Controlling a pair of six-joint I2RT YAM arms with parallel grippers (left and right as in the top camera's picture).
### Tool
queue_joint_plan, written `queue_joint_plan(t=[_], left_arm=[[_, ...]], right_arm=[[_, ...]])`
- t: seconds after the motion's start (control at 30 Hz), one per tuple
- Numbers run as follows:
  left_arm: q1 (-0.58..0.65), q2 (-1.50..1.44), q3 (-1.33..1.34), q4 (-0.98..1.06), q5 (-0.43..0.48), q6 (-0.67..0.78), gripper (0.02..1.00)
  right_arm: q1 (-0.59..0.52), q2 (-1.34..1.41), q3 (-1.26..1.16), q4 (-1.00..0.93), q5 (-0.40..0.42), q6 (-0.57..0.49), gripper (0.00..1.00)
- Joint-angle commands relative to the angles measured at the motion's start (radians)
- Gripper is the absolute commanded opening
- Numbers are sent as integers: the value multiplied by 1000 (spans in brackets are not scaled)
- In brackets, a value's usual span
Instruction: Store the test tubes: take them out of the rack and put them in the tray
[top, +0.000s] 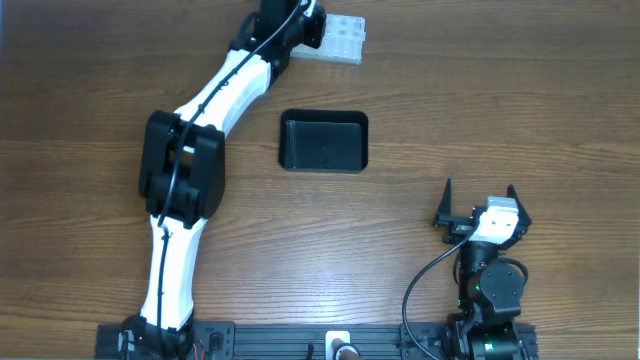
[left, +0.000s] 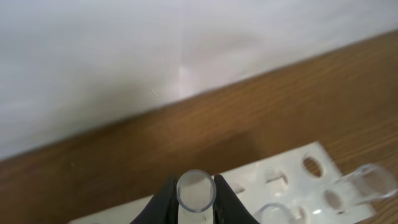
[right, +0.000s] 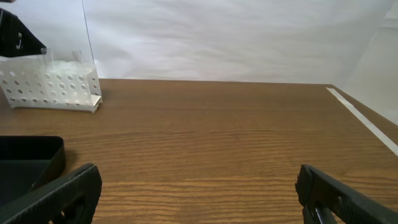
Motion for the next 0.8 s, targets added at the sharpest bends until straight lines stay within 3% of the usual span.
queue_joint_plan(t=[0.03,0.27,0.6,0.8], left_arm=[[6,-225,11,27,-27,10,152],[3,-472,11,-131,-34,-94,139],[-14,-510,-38,-686,-73,-386,115],[-59,-470,-195,-729,-106,-544,102]], right_arm=[[-5,-7,-6,-1,12,-4,991],[-5,-7,-6,-1,12,-4,991],[-5,-7,-6,-1,12,-4,993],[-5,-7,-6,-1,12,-4,993]])
